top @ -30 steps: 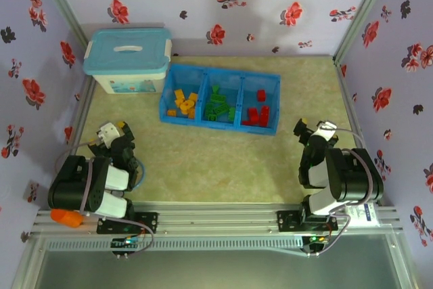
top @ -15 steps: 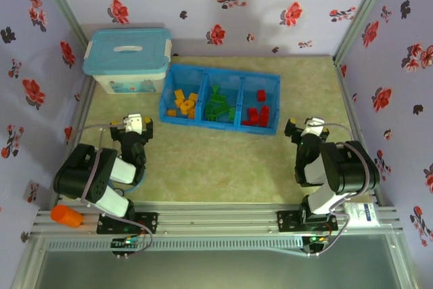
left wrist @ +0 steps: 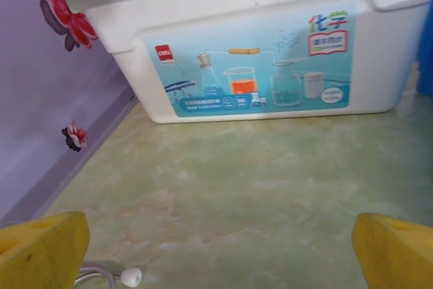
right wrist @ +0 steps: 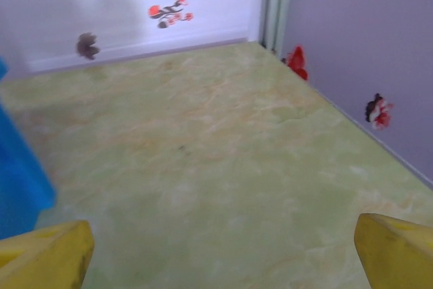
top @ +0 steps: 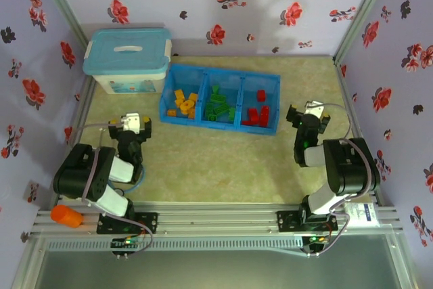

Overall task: Sort the legos into containers by color
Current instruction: Reset both arms

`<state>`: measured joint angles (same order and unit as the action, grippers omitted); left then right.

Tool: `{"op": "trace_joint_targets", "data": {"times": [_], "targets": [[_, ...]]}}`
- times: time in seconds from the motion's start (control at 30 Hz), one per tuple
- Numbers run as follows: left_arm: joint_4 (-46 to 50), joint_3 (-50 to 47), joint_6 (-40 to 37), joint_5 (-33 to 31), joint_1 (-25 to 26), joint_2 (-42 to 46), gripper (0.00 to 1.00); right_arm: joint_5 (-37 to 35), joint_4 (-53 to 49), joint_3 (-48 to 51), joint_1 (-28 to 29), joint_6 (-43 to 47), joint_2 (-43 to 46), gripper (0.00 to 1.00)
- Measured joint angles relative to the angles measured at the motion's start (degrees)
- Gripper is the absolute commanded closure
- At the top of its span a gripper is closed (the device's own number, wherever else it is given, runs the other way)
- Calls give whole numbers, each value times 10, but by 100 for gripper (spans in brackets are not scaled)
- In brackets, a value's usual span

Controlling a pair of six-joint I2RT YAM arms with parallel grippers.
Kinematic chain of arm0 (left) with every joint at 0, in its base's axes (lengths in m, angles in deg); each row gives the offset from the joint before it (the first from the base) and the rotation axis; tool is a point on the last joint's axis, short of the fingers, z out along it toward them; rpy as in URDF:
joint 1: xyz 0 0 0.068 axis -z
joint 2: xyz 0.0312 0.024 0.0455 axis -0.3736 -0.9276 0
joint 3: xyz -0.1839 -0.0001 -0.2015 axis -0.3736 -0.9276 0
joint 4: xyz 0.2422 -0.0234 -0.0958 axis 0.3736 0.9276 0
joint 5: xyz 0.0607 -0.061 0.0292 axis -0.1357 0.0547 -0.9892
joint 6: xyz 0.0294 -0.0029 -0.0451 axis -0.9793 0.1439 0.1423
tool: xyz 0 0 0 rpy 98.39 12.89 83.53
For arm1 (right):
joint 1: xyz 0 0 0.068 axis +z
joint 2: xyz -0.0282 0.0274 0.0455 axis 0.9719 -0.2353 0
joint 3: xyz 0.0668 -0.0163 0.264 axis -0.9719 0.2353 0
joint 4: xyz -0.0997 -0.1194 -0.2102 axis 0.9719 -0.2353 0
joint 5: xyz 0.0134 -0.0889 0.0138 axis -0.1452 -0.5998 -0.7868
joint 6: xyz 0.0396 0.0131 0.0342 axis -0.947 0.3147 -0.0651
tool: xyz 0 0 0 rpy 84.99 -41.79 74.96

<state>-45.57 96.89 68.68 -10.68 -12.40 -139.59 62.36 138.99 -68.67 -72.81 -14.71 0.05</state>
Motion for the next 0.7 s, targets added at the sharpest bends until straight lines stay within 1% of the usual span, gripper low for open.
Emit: {"op": "trace_joint_targets", "data": {"times": [0.1,0.27,0.37,0.53,0.57,0.6,0.7], "targets": [[55,31,15,16,-24,-3,0,0,-30,0,-8,-10,2,1],[124,89,42,29,-44,-3,0,0,-46,0,-7,-15,2,1],[146,94,52,35,-50,-3,0,0,-55,0,-7,-17,2,1],[190,96,65,78,-81,-2,0,0,-67,0,-8,-19,2,1],[195,96,65,87,-83,-2,0,3,-68,0,-7,-19,2,2],[200,98,64,97,-84,-1,0,15,-69,0,-8,-15,2,6],[202,98,59,128,-77,0,0,67,-71,0,-9,-4,2,1]]}}
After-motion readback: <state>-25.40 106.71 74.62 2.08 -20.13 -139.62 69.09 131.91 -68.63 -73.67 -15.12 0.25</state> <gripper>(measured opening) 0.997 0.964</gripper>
